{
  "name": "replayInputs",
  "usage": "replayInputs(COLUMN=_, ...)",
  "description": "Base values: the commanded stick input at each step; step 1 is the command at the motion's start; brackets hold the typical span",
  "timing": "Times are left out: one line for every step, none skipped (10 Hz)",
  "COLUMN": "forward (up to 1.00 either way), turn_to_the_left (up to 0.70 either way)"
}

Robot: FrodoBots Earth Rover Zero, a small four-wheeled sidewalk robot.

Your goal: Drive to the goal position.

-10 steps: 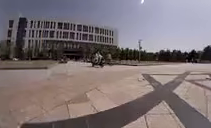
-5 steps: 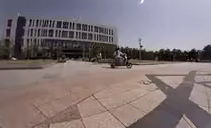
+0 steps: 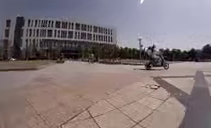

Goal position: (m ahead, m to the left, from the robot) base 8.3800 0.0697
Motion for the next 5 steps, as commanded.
replayInputs(forward=1.0, turn_to_the_left=0.0)
replayInputs(forward=1.0, turn_to_the_left=0.0)
replayInputs(forward=1.0, turn_to_the_left=0.0)
replayInputs(forward=1.0, turn_to_the_left=0.01)
replayInputs(forward=1.0, turn_to_the_left=0.08)
